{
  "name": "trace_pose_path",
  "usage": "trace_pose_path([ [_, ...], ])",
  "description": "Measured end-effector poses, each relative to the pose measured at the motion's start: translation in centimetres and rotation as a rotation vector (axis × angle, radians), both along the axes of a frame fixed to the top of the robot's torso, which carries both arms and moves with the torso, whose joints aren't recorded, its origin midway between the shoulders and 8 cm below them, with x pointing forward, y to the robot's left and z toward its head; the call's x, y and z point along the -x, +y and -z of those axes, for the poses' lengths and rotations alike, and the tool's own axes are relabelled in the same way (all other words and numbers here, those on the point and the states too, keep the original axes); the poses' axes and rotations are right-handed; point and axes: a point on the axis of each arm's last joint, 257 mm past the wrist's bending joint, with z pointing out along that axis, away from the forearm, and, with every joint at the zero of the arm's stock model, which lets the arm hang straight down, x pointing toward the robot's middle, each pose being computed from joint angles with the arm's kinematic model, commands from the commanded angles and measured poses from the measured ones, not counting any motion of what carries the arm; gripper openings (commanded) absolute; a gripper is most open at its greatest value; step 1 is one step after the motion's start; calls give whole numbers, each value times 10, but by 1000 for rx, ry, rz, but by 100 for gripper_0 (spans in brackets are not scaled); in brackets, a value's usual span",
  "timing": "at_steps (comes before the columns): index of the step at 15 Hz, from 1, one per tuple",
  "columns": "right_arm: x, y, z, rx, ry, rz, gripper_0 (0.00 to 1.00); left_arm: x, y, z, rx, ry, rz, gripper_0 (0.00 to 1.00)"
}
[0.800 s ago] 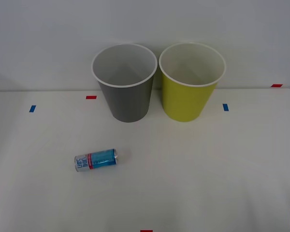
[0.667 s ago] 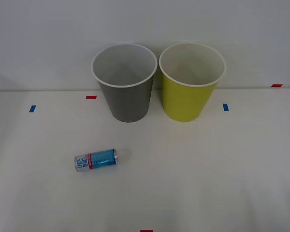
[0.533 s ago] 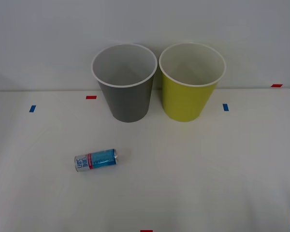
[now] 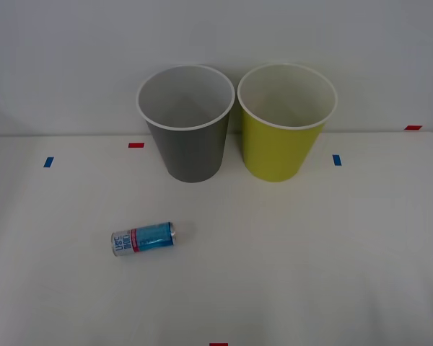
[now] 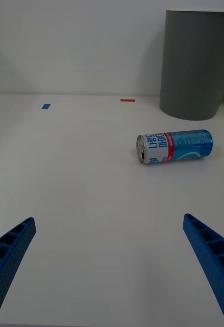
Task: Put cans in the gray bin and PET bottles in the light green bin.
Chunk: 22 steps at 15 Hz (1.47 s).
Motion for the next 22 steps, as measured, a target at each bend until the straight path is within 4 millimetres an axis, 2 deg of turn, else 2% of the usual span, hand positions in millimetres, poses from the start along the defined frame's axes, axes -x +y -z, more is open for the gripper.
trace_pose_path([
  [22, 0, 0, 0, 0, 0, 0, 100, 0, 0, 0, 0, 0, 0, 100],
])
